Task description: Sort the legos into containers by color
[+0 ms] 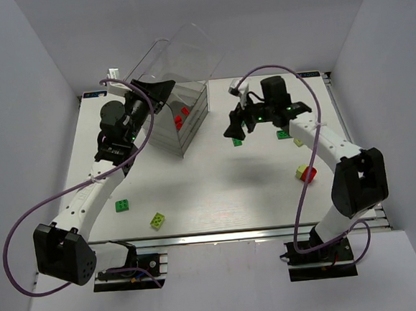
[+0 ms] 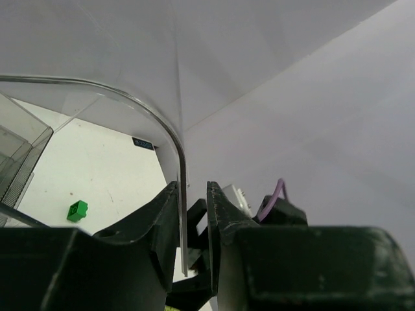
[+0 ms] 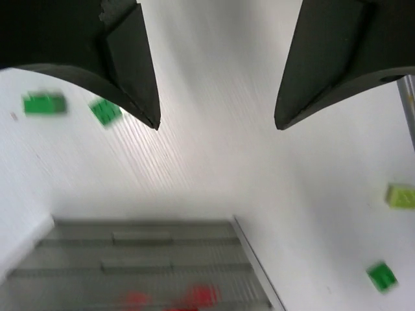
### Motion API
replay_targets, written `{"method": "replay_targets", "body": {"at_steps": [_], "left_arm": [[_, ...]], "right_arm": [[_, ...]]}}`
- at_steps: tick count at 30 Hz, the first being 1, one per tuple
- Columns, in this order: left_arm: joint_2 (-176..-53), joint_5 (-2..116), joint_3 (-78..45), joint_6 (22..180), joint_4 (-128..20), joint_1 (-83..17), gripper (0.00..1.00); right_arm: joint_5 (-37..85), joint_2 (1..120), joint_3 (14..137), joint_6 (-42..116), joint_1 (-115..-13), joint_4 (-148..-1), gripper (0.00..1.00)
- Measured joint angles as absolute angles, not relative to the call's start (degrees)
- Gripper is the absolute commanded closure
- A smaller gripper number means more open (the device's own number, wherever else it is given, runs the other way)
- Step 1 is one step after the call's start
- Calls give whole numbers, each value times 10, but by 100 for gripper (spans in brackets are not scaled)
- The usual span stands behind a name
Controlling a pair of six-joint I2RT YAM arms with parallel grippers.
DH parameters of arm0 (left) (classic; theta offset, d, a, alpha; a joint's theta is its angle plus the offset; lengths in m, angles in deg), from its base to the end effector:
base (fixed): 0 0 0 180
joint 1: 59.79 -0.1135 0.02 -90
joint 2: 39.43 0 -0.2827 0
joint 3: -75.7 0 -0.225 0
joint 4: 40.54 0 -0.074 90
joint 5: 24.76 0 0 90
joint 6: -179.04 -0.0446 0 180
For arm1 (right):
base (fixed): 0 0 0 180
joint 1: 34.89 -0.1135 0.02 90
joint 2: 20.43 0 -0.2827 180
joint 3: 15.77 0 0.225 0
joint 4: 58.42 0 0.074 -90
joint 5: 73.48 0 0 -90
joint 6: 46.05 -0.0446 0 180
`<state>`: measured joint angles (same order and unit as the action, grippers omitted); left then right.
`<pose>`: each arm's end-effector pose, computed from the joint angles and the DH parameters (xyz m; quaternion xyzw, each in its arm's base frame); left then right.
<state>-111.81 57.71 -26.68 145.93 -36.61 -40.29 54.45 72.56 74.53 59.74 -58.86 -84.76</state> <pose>0.2575 -0.0974 0.4223 -0.1600 0.6288 -0.5032 0.5708 0.3132 0.1693 0.3323 -0.4322 0.7104 0.3136 0.4586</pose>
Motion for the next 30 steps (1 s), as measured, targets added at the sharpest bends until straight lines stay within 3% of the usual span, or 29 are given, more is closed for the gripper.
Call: {"method": "replay_targets", "body": {"at_steps": [5,12,15,22,30], "left_arm": [[-1118,569,-274,1458,-363,-403,67],[-1112,567,-281,1454,-358,-404,66],[-1112,561,-282,1454,-358,-406,66],[-1112,553,-283,1454,-344,-412,66],[-1112,542,-285,1455,-339,-417,67]], "right_arm": [[533,726,820,716,-528,-1072,20],[398,738,857,814,-474,-1276,16],[343,736,857,837,-461,-1308,11],[221,715,814,858,-429,-1357,11],[187,710,730,871,-405,-1396,11]]}}
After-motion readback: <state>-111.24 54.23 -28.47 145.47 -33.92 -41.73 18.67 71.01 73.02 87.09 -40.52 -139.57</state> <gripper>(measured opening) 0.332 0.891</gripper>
